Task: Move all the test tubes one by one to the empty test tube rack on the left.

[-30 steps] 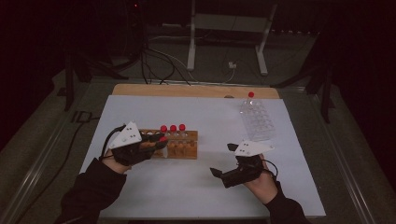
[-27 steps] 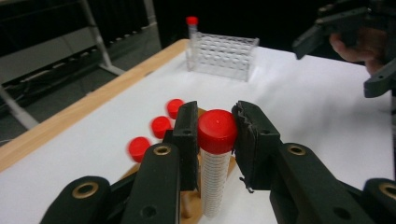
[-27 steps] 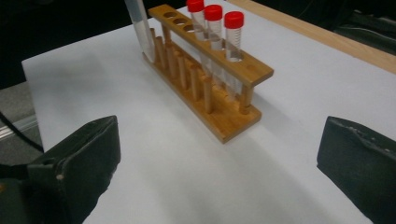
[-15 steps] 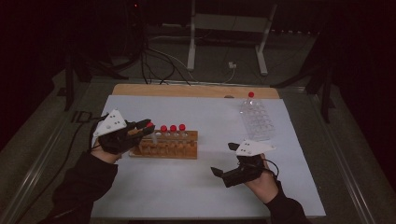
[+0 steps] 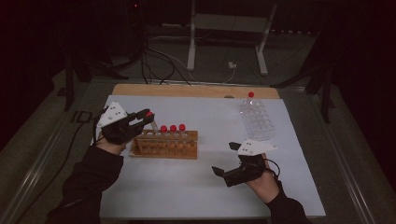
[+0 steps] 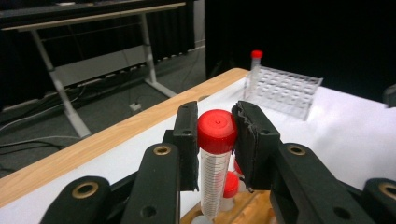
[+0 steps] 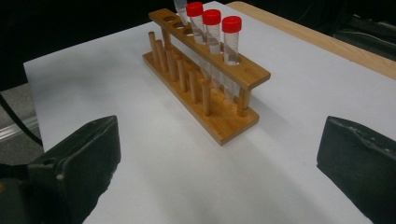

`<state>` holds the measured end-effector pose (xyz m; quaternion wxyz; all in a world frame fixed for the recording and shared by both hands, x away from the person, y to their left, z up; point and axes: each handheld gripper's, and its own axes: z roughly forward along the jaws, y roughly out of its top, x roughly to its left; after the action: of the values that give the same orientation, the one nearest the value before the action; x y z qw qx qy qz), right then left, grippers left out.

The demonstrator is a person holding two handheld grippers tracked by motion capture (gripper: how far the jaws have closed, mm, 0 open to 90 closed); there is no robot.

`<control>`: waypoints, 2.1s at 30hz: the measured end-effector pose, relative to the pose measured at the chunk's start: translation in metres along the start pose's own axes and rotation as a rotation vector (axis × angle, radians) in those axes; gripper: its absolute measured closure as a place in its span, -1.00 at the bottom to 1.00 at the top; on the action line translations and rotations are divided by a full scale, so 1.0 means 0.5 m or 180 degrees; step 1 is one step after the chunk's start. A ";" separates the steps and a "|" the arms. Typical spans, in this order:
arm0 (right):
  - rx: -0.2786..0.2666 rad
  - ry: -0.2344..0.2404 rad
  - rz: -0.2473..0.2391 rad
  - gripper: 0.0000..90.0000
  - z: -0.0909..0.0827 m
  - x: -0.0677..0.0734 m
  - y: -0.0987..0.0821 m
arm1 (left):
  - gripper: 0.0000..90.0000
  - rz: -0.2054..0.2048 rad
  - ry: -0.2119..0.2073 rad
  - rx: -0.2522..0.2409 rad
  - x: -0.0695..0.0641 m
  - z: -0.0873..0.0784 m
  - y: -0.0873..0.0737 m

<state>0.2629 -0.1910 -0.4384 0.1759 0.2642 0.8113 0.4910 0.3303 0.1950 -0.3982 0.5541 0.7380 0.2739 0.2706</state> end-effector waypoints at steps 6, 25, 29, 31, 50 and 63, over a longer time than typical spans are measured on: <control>-0.0018 0.0001 0.0000 -1.00 -0.002 -0.001 -0.001 | 0.60 -0.0066 0.0027 0.0046 0.005 0.018 -0.024; -0.0008 0.0001 -0.0004 -1.00 -0.004 -0.004 -0.005 | 0.60 -0.0203 0.0023 0.0221 0.006 0.053 -0.092; -0.0009 -0.0002 -0.0004 -1.00 -0.004 -0.004 -0.005 | 0.60 -0.0187 0.0025 0.0259 0.004 0.057 -0.100; -0.0018 0.0001 -0.0001 -1.00 -0.004 -0.005 -0.005 | 0.60 -0.0177 0.0025 0.0287 0.004 0.060 -0.103; -0.0074 0.0018 0.0008 -1.00 -0.010 -0.006 -0.005 | 0.59 -0.0139 0.0050 0.0460 0.000 0.070 -0.109; -0.0285 -0.0223 0.0030 -1.00 -0.031 -0.021 -0.004 | 0.15 -0.0140 -0.0095 0.0475 -0.002 0.057 -0.108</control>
<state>0.2623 -0.2088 -0.4327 0.2135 0.2770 0.7806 0.5180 0.3441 0.1881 -0.4572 0.5074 0.7750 0.3011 0.2262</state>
